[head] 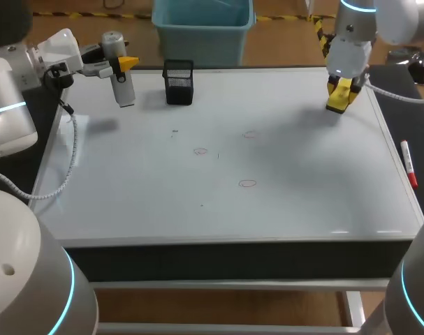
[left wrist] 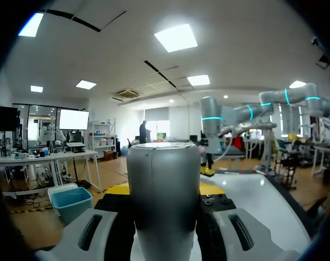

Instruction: Pick up the inspection probe, press it on each red-marked spot on the whiteboard one by one, put down the probe, pick up the eraser, and wipe off all the red marks.

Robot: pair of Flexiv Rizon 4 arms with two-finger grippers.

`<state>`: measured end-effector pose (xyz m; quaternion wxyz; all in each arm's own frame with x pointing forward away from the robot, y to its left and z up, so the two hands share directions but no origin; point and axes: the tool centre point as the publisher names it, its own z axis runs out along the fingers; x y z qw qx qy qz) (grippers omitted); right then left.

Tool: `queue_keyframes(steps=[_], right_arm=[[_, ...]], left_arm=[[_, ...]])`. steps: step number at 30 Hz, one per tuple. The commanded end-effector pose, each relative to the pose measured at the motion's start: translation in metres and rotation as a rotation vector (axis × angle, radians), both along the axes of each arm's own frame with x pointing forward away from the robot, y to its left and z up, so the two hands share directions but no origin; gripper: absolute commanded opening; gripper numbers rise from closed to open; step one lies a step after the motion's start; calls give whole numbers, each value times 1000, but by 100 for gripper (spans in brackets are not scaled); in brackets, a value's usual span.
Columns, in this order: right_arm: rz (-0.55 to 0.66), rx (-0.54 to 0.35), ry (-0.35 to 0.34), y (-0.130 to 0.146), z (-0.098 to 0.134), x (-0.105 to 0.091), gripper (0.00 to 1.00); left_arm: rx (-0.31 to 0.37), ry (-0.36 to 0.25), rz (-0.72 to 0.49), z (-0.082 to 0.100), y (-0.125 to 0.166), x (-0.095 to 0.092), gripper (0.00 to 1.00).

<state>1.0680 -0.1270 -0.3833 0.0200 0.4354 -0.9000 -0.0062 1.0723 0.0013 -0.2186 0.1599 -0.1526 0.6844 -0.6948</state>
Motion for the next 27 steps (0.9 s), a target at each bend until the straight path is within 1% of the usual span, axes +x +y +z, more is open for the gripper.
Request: queue_keyframes(steps=[1,7,11,14,19,20,24,26,27], right_arm=[[2,-3,0,-1,2,0,0],[2,-3,0,-1,2,0,0],[2,-3,0,-1,2,0,0],[2,-3,0,-1,2,0,0],[2,-3,0,-1,2,0,0],[2,-3,0,-1,2,0,0],[2,-3,0,-1,2,0,0],[2,-3,0,-1,2,0,0],[2,-3,0,-1,2,0,0]], left_arm=[[-3,-4,1,0,0,0,0],[-3,-4,1,0,0,0,0],[0,-13,-3,1,-13,-22,0],[-2,-23,-41,-1,-32,-42,0],[-34,-32,-92,-2,-61,-71,0],[-28,-35,-103,-2,-68,-77,0],[-47,-45,-157,-2,-93,-95,0],[-41,-50,-196,-3,-108,-101,0],[-60,-49,-216,-5,-113,-103,0]])
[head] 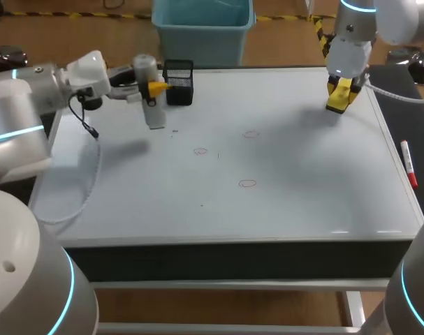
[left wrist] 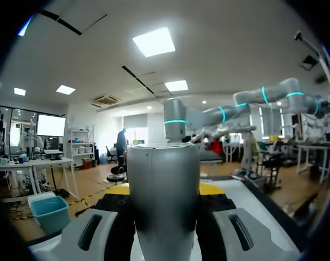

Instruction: Pick up the inspection probe, press it on each red-marked spot on the whiteboard one by one, put down the probe, pick up the eraser, and wipe off all the red marks.

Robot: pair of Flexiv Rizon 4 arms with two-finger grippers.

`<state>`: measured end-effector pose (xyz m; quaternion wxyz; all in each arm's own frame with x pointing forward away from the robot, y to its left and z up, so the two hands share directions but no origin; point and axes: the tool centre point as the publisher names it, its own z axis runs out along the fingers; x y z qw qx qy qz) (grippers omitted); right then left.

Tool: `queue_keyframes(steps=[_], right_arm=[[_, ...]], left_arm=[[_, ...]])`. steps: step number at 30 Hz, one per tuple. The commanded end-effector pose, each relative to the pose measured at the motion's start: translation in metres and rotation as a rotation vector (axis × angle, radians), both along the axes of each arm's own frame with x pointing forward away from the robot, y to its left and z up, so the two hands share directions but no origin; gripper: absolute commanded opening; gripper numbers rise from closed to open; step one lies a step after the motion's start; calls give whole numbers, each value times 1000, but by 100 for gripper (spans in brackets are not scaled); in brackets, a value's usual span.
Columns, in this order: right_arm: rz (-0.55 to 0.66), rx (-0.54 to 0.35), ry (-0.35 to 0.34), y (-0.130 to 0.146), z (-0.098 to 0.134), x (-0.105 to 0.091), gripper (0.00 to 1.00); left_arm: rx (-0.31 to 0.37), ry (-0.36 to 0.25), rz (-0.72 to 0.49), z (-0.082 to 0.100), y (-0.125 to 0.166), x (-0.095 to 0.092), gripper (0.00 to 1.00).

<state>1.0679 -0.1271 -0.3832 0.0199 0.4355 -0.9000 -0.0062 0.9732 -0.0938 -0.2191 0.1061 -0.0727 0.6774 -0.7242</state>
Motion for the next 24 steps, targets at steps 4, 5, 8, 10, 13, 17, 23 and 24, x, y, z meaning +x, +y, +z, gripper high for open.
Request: queue_keyframes(steps=[4,5,8,10,13,17,23,24], right_arm=[[2,-3,1,-1,2,0,0],[2,-3,1,-1,2,0,0],[2,-3,1,-1,2,0,0],[2,-3,1,-1,2,0,0],[2,-3,1,-1,2,0,0],[2,-3,1,-1,2,0,0],[2,-3,1,-1,2,0,0],[2,-3,1,-1,2,0,0]], left_arm=[[-28,5,-99,-12,-44,-10,0],[-24,4,-122,-15,-50,-11,0],[-29,21,-158,-26,-66,-11,0],[-28,25,-170,-31,-74,-11,0],[-47,16,-215,-36,-82,-11,0],[-61,5,-239,-38,-90,-12,0],[-61,11,-252,-41,-98,-12,0],[-60,11,-252,-41,-99,-13,0]])
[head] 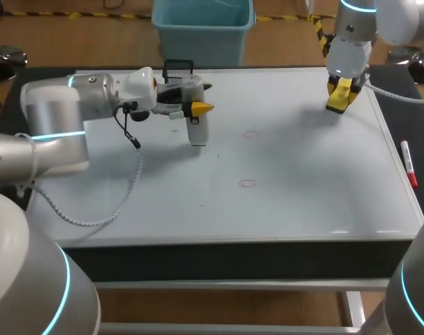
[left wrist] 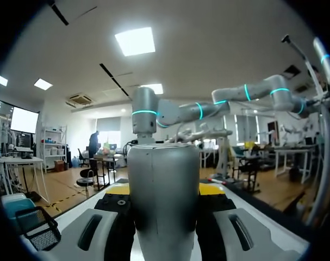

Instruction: Pick up the inspection probe, press it on each red-marked spot on the whiteboard one by one, put down the probe, pick up the eraser, and wipe off all the red marks.

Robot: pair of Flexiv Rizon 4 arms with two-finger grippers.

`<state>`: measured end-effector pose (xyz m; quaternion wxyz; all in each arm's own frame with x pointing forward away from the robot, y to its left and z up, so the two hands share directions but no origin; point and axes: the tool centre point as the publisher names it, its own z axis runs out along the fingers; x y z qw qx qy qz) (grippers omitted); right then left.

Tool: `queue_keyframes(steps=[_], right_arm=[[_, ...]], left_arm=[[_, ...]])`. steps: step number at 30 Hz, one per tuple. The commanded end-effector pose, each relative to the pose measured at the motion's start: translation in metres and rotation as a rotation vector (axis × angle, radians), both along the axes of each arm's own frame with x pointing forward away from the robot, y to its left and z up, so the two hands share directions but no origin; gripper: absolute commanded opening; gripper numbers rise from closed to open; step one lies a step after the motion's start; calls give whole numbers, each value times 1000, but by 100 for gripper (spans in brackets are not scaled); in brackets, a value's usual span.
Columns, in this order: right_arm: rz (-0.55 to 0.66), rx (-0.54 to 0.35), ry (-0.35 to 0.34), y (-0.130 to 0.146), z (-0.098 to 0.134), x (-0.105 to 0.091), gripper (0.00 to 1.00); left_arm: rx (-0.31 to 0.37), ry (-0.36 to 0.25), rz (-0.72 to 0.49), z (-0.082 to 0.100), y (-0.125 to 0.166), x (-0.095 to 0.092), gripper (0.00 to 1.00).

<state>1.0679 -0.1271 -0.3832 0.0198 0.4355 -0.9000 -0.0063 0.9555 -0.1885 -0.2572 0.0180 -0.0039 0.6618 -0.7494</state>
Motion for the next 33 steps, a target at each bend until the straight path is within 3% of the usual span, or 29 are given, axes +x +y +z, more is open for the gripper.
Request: queue_keyframes(steps=[1,18,33], right_arm=[[2,-4,1,-1,2,0,0],[2,-4,1,-1,2,0,0],[2,-4,1,-1,2,0,0]], left_arm=[[-3,1,-29,-4,-5,5,0],[39,35,-30,-7,-5,-8,0],[21,58,-21,-18,-4,-6,0]])
